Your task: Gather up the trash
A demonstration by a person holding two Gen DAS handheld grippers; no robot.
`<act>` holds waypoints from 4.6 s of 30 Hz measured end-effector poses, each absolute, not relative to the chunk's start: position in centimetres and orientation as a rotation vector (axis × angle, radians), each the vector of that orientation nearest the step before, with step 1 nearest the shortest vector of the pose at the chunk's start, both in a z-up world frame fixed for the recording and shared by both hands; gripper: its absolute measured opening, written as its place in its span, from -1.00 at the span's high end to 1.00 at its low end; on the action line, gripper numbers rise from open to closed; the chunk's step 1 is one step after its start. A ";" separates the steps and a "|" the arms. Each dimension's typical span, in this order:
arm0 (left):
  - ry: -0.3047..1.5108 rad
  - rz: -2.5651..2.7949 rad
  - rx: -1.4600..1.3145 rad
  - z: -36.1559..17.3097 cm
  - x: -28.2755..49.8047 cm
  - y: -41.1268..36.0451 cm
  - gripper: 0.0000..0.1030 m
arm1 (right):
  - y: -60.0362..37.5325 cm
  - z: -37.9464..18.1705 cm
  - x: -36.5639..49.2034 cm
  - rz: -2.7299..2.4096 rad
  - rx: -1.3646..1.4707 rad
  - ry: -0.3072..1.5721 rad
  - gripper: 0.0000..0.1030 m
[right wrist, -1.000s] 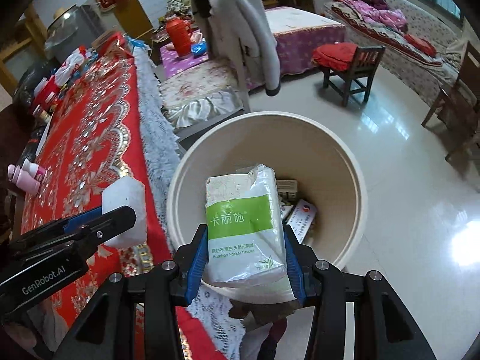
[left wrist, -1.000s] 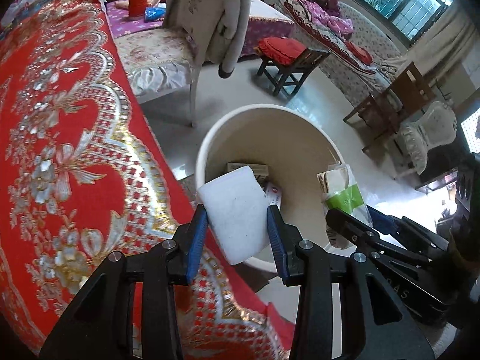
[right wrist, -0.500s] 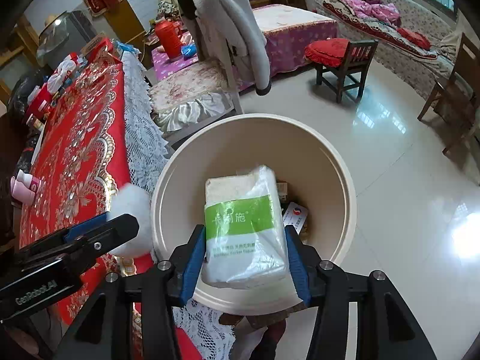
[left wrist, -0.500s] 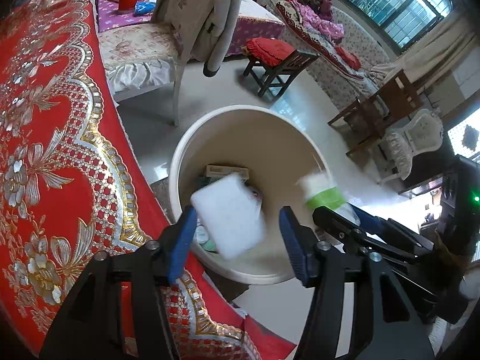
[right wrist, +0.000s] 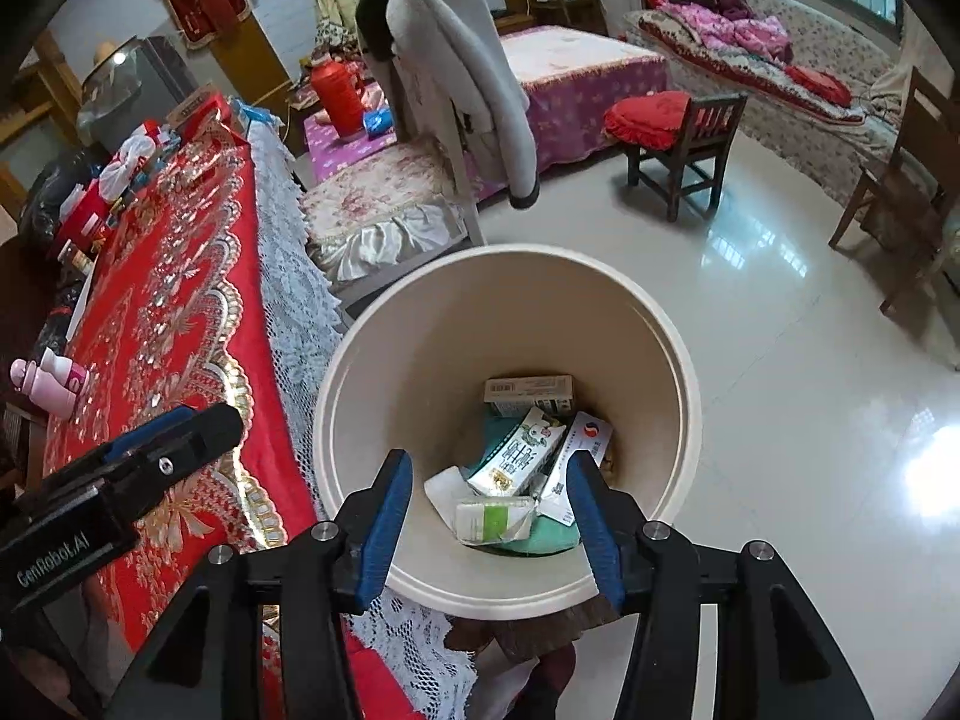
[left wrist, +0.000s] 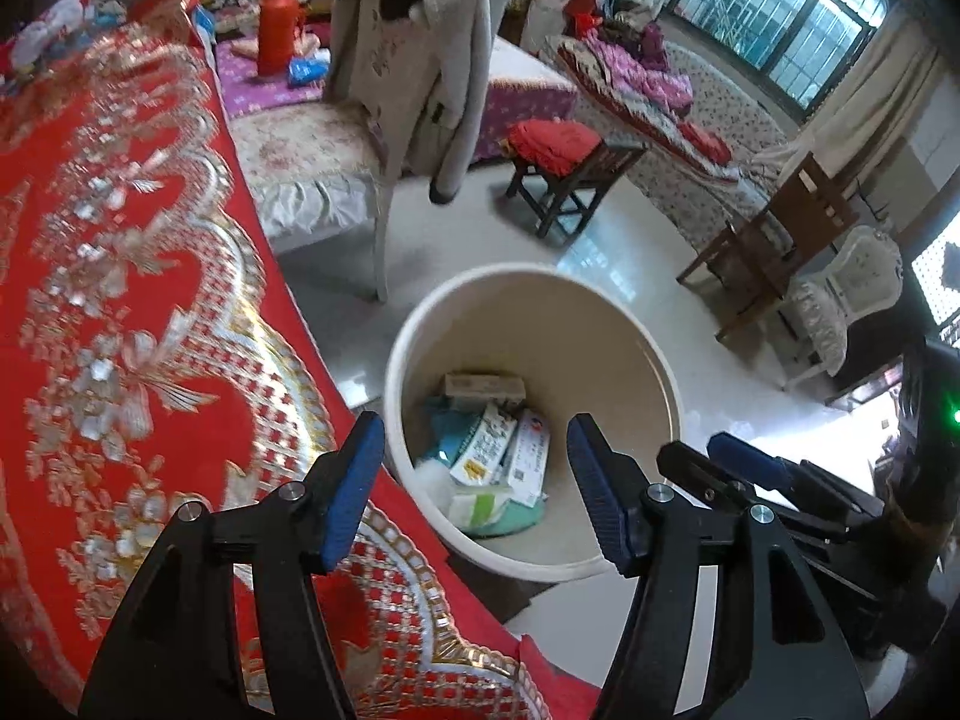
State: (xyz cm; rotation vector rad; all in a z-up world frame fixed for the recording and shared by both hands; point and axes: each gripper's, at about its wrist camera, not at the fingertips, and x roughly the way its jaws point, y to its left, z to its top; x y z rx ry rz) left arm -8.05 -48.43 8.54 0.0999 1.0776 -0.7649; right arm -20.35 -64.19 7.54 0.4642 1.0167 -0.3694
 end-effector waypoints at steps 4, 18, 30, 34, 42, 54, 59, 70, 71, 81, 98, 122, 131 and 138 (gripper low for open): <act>1.000 -0.728 0.127 10.8 -8.6 -47.2 -0.20 | -63.1 9.1 -20.9 -0.389 0.421 0.980 -0.02; 0.833 -0.765 0.132 16.2 -10.7 -43.3 -0.20 | -60.5 16.7 -23.5 -0.506 0.359 0.747 -0.26; 0.693 -0.771 0.130 19.5 -11.7 -41.1 -0.20 | -57.8 20.3 -24.1 -0.549 0.279 0.603 -0.36; 0.671 -0.762 0.125 20.0 -11.8 -40.6 -0.20 | -57.5 20.8 -24.0 -0.548 0.270 0.584 -0.40; 0.651 -0.745 0.127 20.3 -11.8 -40.2 -0.20 | -57.3 21.0 -23.4 -0.539 0.252 0.586 -0.41; 0.650 -0.743 0.126 20.4 -11.8 -40.2 -0.20 | -57.4 21.0 -23.6 -0.540 0.258 0.589 -0.43; 0.653 -0.740 0.127 20.2 -11.8 -40.1 -0.20 | -57.4 21.0 -23.7 -0.539 0.257 0.591 -0.43; 0.662 -0.741 0.131 19.9 -11.6 -40.2 -0.20 | -57.8 20.6 -23.2 -0.533 0.258 0.609 -0.44; 0.662 -0.742 0.131 19.9 -11.6 -40.2 -0.20 | -57.8 20.6 -23.2 -0.533 0.257 0.609 -0.44; 0.668 -0.747 0.137 19.6 -11.5 -40.3 -0.20 | -58.1 20.4 -23.0 -0.538 0.264 0.615 -0.44; 0.681 -0.750 0.137 19.1 -11.3 -40.3 -0.20 | -58.3 19.8 -23.0 -0.543 0.265 0.628 -0.45; 0.700 -0.755 0.143 18.5 -10.7 -40.4 -0.20 | -58.4 19.4 -23.1 -0.545 0.270 0.646 -0.46; 0.703 -0.756 0.145 18.5 -10.6 -40.5 -0.20 | -58.7 19.0 -23.0 -0.546 0.272 0.656 -0.46; 0.709 -0.766 0.159 18.1 -10.4 -40.8 -0.20 | -58.8 18.9 -23.0 -0.545 0.272 0.658 -0.46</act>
